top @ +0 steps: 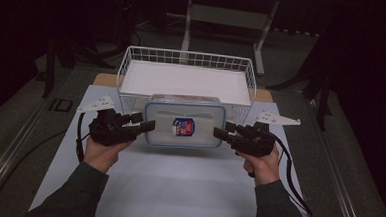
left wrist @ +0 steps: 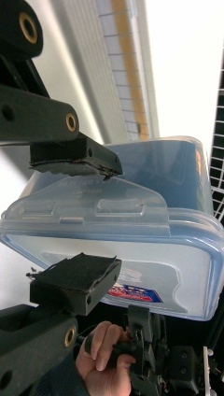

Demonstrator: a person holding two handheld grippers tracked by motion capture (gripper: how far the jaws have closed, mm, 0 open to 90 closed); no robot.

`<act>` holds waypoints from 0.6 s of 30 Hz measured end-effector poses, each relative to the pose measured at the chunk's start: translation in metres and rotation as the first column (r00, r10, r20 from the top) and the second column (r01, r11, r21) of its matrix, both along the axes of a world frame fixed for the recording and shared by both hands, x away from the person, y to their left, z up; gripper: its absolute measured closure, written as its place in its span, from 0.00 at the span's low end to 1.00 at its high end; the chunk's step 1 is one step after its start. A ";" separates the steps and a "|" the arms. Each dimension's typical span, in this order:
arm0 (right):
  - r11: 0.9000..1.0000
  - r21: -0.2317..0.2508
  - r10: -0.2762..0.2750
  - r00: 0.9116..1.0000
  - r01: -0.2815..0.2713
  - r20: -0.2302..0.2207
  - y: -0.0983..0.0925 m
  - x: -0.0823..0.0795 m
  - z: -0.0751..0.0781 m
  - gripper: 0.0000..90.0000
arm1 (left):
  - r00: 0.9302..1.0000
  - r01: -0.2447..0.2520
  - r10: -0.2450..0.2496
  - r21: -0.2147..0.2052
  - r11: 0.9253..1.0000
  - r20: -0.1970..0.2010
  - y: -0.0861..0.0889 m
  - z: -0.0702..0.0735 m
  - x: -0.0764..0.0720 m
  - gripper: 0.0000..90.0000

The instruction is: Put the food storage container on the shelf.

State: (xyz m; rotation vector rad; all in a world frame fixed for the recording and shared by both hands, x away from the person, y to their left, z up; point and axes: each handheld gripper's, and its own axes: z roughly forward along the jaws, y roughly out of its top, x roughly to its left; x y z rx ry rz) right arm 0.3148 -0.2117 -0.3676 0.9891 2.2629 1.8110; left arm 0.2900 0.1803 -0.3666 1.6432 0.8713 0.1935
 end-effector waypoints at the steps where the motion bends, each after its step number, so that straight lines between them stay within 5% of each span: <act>1: 1.000 0.003 0.000 1.000 0.000 0.003 0.000 0.001 0.001 0.58 | 1.000 0.000 0.000 0.000 1.000 0.003 0.000 0.002 0.001 0.55; 18: 1.000 0.017 -0.014 0.998 0.013 0.064 0.001 0.027 0.028 0.58 | 0.999 -0.009 0.010 -0.015 1.000 0.049 0.000 0.029 0.030 0.55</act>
